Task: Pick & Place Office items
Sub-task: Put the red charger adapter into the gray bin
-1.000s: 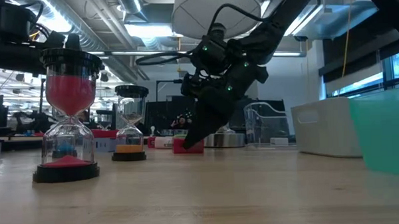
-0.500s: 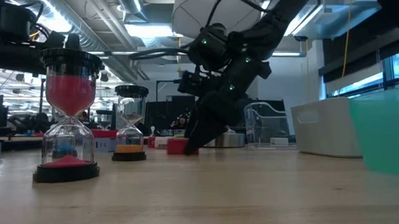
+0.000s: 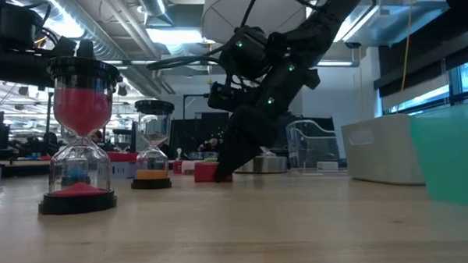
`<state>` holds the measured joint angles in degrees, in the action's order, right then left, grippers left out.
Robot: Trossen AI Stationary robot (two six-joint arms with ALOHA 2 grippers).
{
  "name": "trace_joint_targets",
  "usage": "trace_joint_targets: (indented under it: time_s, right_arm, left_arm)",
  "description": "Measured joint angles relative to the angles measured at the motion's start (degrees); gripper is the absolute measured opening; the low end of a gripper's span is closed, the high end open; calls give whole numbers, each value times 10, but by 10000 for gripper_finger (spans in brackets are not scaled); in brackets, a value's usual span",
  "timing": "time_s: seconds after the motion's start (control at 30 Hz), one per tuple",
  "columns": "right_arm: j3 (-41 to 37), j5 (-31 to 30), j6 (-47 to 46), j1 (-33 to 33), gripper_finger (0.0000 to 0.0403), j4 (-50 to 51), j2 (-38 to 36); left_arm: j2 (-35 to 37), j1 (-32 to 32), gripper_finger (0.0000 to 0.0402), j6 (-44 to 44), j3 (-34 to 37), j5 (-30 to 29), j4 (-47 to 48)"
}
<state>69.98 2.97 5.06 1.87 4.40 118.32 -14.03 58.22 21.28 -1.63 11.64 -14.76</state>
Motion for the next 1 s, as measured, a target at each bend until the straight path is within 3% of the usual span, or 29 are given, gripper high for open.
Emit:
trace_joint_targets:
  time_s: [0.2,0.43,0.57,0.7,0.87,1.0]
  right_arm:
    - [-1,-57,0,-21,211,38,-62]
    - [-1,-57,2,-22,227,160,-175]
    - [-1,-58,-8,-21,217,234,-245]
    - [0,-67,-78,-23,214,333,-306]
    - [-4,-126,-176,-46,217,455,-350]
    - [-75,-143,-254,-65,221,453,-405]
  left_arm:
    - [0,0,226,0,0,0,0]
    - [0,0,226,0,0,0,0]
    - [0,0,226,0,0,0,0]
    - [0,0,226,0,0,0,0]
    - [0,0,226,0,0,0,0]
    - [0,0,226,0,0,0,-1]
